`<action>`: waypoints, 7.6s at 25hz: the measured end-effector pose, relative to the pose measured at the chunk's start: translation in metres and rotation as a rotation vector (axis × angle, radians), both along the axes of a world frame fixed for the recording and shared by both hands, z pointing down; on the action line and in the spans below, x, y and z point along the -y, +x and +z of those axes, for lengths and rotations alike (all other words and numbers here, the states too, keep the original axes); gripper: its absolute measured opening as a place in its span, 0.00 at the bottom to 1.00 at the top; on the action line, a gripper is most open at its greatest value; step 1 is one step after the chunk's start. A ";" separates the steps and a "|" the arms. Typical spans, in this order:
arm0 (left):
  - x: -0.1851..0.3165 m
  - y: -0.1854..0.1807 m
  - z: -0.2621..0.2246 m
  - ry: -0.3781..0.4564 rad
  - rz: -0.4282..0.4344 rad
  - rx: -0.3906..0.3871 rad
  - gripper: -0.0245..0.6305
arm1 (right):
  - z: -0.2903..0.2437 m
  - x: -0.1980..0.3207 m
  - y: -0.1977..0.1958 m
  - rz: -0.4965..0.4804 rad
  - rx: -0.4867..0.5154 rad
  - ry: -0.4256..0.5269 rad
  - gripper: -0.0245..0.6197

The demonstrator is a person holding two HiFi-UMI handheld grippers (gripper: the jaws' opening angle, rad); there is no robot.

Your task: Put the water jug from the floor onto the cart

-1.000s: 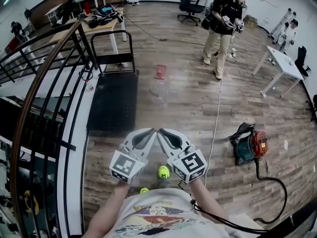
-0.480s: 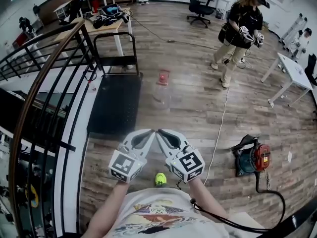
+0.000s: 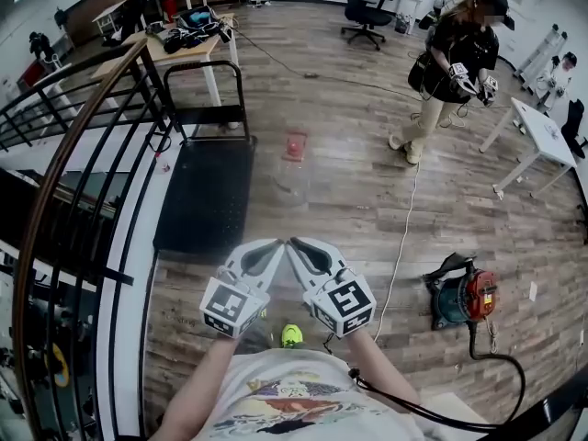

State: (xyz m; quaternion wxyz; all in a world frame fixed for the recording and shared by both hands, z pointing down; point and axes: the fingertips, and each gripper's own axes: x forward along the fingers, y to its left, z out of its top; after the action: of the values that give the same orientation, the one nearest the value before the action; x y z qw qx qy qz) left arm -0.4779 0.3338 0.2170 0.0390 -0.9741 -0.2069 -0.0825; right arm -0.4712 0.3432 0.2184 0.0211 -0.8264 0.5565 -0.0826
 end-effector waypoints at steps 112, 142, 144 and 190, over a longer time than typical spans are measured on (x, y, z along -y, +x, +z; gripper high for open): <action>0.275 0.726 0.278 0.071 0.040 0.232 0.08 | 0.272 0.273 0.728 0.150 0.171 -0.207 0.08; 0.305 0.800 0.570 0.124 -0.025 0.401 0.29 | 0.566 0.272 0.803 0.273 0.303 -0.358 0.34; 0.308 0.804 0.587 0.128 -0.022 0.418 0.29 | 0.583 0.274 0.807 0.276 0.313 -0.379 0.34; 0.325 0.829 0.685 0.190 -0.015 0.586 0.20 | 0.679 0.291 0.828 0.243 0.394 -0.497 0.23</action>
State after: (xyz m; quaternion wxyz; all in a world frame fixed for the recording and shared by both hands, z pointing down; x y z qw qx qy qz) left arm 0.3512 0.0084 0.9025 0.0680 -0.9024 -0.1933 -0.3790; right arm 0.3566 0.0521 0.8972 -0.0640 -0.8347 0.4020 -0.3708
